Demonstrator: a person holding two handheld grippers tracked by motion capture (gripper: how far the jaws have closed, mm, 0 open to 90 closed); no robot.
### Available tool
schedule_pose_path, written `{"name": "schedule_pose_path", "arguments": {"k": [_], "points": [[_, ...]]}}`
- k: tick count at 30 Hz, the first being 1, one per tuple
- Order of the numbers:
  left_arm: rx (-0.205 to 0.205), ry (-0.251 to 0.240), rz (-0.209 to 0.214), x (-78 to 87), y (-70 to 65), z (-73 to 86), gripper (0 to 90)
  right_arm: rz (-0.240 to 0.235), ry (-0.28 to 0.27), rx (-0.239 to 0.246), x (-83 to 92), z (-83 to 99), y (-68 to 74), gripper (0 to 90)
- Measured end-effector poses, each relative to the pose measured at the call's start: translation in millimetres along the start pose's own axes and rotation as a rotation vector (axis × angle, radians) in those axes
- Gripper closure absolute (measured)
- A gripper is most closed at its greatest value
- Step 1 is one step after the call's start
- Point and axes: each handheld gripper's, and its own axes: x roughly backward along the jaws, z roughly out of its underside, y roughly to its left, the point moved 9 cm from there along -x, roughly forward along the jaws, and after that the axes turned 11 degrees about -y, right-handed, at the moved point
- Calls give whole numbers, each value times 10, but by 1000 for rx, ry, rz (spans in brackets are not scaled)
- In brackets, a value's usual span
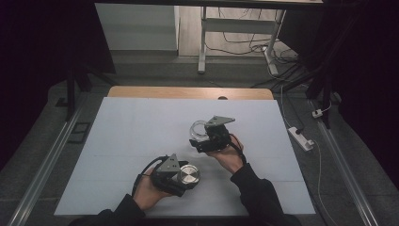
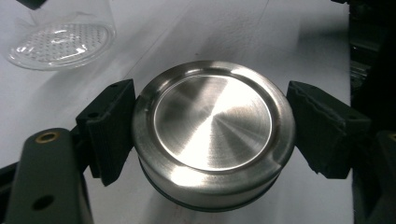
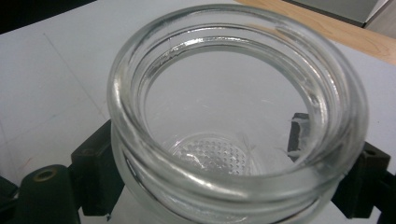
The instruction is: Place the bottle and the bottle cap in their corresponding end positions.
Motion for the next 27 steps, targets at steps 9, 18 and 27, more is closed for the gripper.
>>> {"name": "schedule_pose_path", "arguments": {"k": [9, 18, 27], "points": [[7, 31, -17, -169, 83, 63, 204, 5, 10, 4, -123, 1, -27, 146], [13, 51, -41, -274, 156, 102, 204, 14, 28, 12, -275, 62, -73, 146], [20, 86, -54, -340, 205, 162, 203, 18, 51, 21, -411, 126, -73, 146]]}}
